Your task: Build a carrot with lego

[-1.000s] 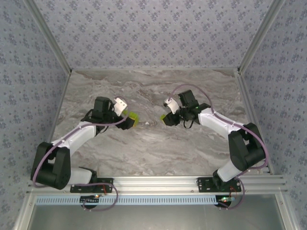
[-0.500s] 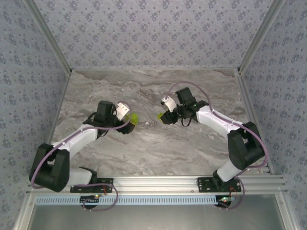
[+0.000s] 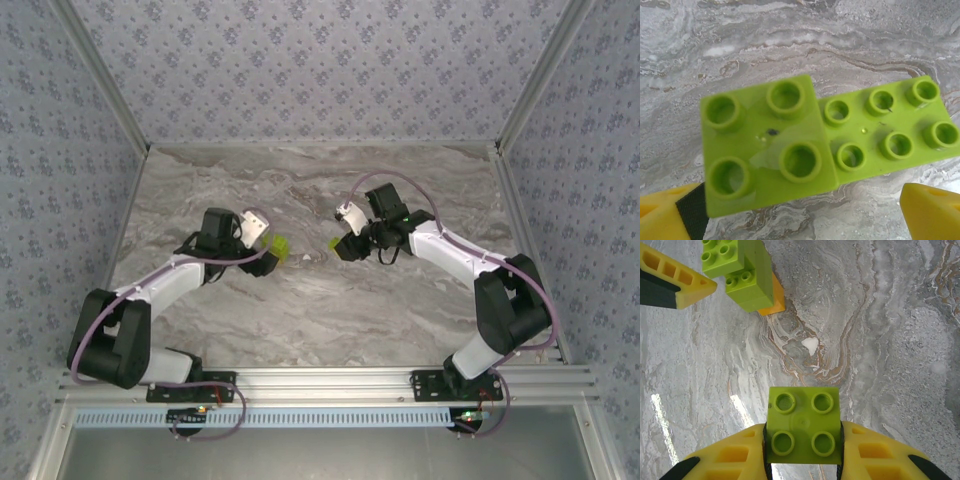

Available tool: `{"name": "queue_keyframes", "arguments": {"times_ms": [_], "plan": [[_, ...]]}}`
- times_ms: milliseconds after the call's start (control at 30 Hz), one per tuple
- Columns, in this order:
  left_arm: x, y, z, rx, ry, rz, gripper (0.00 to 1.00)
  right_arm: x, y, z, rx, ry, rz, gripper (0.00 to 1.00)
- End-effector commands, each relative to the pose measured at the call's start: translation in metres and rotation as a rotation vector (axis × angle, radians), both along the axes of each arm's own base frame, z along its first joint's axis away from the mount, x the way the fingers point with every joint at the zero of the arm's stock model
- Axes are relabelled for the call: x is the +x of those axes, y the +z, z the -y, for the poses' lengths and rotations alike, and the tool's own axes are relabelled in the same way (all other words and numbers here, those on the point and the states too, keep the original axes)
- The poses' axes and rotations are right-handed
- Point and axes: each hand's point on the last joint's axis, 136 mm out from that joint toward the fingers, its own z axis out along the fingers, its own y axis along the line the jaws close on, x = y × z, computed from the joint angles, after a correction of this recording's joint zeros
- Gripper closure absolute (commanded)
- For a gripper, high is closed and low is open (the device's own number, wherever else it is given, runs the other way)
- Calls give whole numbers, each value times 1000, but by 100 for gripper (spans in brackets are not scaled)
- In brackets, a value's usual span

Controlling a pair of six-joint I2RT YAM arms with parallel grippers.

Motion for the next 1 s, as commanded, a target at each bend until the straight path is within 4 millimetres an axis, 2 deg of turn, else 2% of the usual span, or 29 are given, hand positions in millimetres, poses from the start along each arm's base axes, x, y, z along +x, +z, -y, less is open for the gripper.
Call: {"name": "queue_keyframes", "arguments": {"times_ms": [0,167,333,667,967], "plan": [[17,18,3,-38,-4,41,3,-2,1,-6,-1,23,-4,75],[15,24,8,-72,-36,40,3,-2,-5,-7,-8,29,-15,75],[12,29,18,-125,-88,11,3,0,-2,-8,-9,30,-6,75],[10,27,28,-143,-136,-42,3,0,0,-7,-7,27,-1,75],[11,18,39,-112,-185,-124,3,0,2,-6,-8,24,5,75]]}}
